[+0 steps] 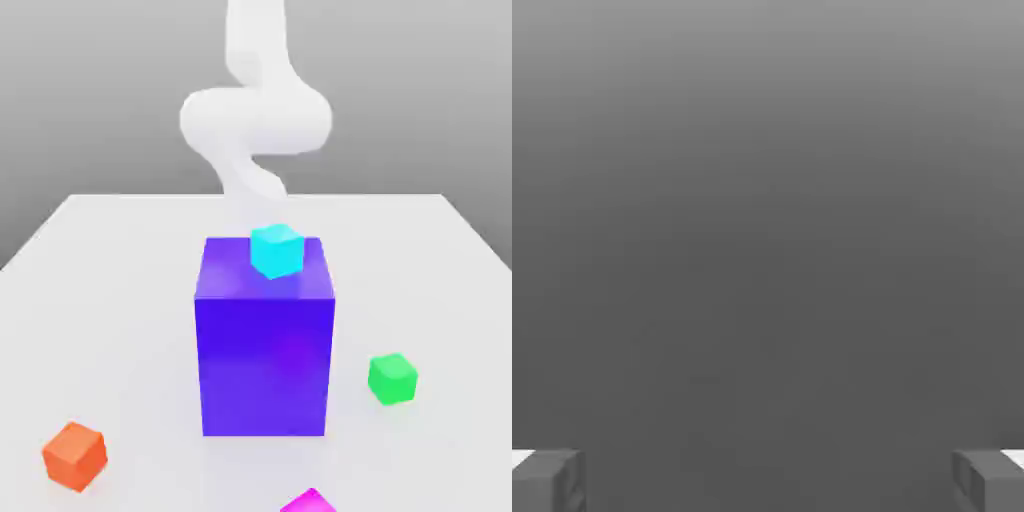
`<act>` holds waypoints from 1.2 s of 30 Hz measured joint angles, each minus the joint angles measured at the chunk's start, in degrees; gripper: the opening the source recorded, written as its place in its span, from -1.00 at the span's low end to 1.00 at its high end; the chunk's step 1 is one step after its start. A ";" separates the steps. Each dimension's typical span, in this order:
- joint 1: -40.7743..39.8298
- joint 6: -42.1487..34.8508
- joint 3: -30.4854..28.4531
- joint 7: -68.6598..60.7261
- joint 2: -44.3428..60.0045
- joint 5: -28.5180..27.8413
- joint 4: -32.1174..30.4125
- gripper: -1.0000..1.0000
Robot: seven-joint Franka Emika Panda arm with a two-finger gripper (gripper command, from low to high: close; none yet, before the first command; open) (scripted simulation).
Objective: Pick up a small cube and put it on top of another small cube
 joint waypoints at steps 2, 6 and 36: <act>1.35 1.29 -0.88 -2.52 4.43 0.65 0.06 0.00; 3.72 3.74 -2.39 -7.41 12.82 2.04 0.17 0.00; 8.38 25.20 -2.14 -31.57 70.03 3.71 2.57 -1.00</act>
